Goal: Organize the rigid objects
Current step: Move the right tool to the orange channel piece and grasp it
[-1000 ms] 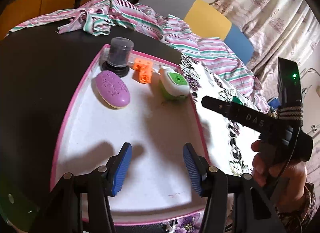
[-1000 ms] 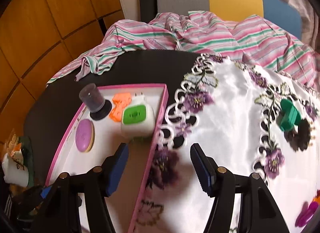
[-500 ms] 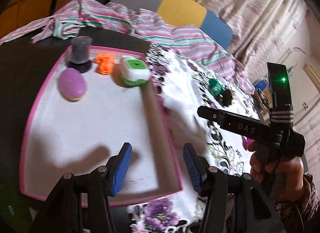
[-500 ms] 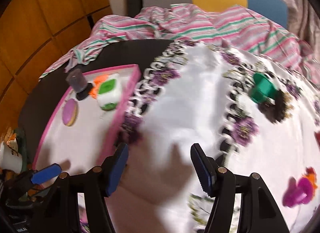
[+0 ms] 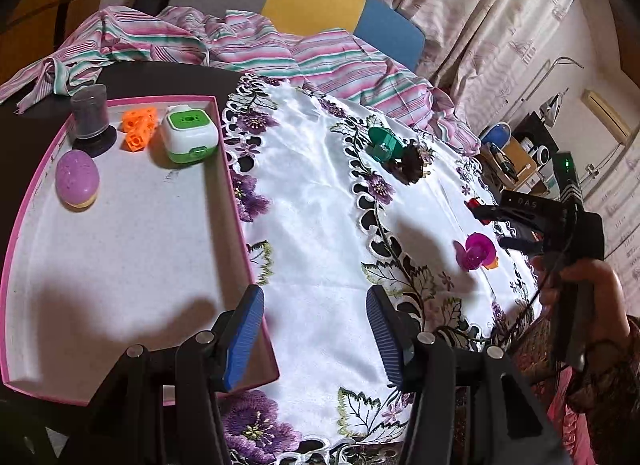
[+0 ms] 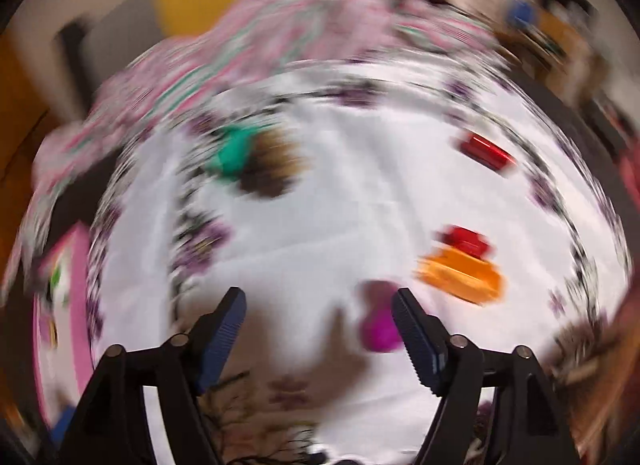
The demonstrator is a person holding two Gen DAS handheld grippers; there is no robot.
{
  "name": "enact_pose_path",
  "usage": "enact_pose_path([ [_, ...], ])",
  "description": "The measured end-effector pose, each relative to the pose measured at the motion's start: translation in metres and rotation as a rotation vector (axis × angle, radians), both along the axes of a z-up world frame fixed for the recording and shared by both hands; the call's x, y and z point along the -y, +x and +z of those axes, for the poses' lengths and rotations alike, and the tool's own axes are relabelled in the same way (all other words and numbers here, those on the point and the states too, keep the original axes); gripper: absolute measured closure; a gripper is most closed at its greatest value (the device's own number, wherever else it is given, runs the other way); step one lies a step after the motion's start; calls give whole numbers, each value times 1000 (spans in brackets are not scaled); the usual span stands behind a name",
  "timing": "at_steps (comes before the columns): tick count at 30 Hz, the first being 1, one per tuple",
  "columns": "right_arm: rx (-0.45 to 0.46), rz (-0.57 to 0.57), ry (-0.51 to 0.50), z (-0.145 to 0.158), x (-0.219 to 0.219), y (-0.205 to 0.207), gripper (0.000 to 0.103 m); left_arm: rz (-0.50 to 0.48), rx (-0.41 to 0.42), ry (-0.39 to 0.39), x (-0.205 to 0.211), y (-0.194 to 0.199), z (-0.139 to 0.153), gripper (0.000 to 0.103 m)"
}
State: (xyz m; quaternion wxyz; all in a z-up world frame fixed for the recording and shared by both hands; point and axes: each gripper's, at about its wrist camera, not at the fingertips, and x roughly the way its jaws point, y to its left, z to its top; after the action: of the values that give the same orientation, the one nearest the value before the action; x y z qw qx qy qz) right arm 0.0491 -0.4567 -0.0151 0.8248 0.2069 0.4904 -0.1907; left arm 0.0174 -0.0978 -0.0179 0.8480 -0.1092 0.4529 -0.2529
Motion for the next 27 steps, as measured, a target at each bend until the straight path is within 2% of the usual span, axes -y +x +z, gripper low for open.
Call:
enact_pose_path([
  [4, -72, -117, 102, -25, 33, 2, 21, 1, -6, -2, 0, -1, -2, 49],
  [6, -95, -109, 134, -37, 33, 7, 21, 4, -6, 0, -1, -2, -2, 49],
  [7, -99, -88, 149, -40, 28, 11, 23, 6, -6, -1, -2, -2, -1, 49],
  [12, 49, 232, 145, -21, -38, 35, 24, 14, -9, 4, -3, -1, -1, 49],
  [14, 92, 269, 159, -12, -46, 36, 25, 11, -10, 12, -1, -1, -1, 49],
  [16, 114, 237, 110, -3, -40, 38, 25, 3, -9, 17, 2, -2, -2, 49],
  [19, 130, 136, 53, 6, -3, 36, 25, 1, -4, 30, 5, -3, -2, 49],
  [21, 67, 13, 31, 2, 32, 33, 25, 2, -3, 26, 7, -2, -2, 48],
  [23, -14, -134, 65, -12, 69, 24, 23, 0, -7, 13, 9, -1, -1, 48],
  [25, -53, -224, 139, -31, 100, 14, 22, -10, -5, 8, 12, -1, -1, 48],
  [27, -104, -282, 150, -45, 118, 11, 22, -26, 2, 15, 17, -2, 1, 48],
])
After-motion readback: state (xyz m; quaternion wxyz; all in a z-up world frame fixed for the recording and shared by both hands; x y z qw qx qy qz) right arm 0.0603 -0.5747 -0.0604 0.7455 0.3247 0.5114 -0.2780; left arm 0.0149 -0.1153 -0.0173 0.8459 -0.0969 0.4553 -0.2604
